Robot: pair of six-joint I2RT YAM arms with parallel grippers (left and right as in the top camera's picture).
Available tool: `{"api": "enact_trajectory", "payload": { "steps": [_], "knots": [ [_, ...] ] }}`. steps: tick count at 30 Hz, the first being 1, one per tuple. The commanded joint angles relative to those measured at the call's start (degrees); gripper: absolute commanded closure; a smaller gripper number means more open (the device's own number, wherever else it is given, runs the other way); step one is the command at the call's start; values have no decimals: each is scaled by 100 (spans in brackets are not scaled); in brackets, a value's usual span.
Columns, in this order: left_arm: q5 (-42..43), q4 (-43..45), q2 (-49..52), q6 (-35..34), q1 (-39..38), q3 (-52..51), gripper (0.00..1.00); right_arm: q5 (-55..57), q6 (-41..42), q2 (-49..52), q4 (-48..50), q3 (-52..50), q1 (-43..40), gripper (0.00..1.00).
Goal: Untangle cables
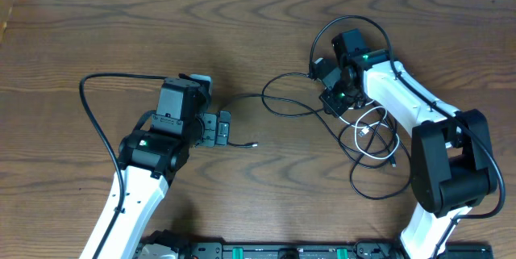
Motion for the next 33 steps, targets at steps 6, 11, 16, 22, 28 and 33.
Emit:
{"api": "enact_trajectory", "payload": {
  "steps": [6,11,16,22,28,33],
  "knots": [
    [-96,-4,20,-72,35,15,1,-367,7,-984,-131,199,35,99],
    [-96,-4,20,-72,35,15,1,-957,31,-1891,-173,201,35,99],
    [-96,-4,20,-72,35,15,1,-1228,160,-2852,-61,201,35,99],
    [-96,-4,20,-72,35,15,0,-1231,763,-3755,601,201,35,99],
    [-96,-4,20,-74,35,15,1,-1106,981,-4319,1482,201,17,99],
    [-96,-4,20,-74,35,15,1,-1014,1412,-4575,2028,219,-184,99]
  ]
}}
